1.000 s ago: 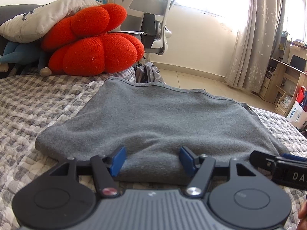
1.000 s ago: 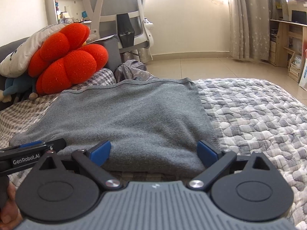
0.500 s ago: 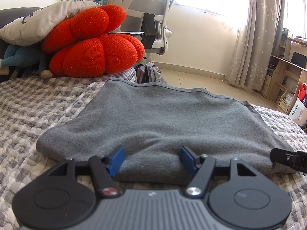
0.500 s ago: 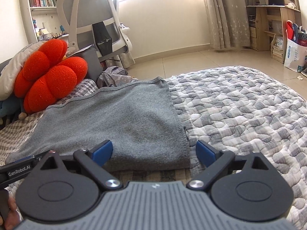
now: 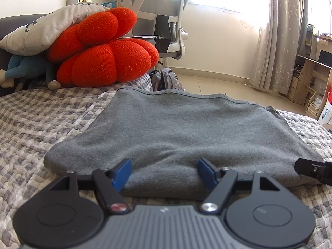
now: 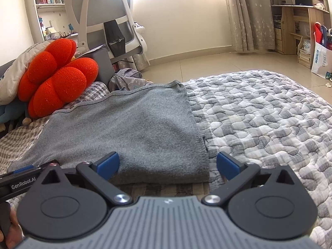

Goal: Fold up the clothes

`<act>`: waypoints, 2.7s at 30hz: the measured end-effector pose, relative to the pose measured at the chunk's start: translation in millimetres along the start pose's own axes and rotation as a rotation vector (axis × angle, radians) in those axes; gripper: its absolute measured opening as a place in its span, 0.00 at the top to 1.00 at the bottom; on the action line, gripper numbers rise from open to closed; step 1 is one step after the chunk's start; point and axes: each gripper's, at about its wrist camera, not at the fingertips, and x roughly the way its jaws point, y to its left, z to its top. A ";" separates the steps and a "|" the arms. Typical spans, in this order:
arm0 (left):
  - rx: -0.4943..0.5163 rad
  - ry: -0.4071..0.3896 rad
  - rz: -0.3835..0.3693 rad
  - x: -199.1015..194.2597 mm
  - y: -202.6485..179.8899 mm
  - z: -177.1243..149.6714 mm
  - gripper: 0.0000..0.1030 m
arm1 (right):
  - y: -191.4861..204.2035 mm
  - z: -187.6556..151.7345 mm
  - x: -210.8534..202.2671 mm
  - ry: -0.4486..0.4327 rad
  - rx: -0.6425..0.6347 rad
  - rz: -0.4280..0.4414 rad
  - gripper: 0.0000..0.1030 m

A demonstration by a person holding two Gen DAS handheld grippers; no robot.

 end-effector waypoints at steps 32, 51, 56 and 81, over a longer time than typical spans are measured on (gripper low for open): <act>-0.166 0.064 0.167 -13.3 115.6 11.1 0.15 | -41.6 -9.9 -43.6 0.036 0.296 0.223 0.01; 0.142 0.011 0.006 1.1 -23.5 9.4 0.08 | -39.5 -3.7 -25.6 -0.033 0.549 0.207 0.23; 0.019 0.069 -0.043 9.1 -6.1 8.0 0.02 | -27.7 3.0 -15.0 -0.035 0.500 0.182 0.28; 0.043 0.046 -0.022 7.9 -11.0 6.8 0.02 | -28.2 -9.4 -6.0 -0.098 0.662 0.149 0.63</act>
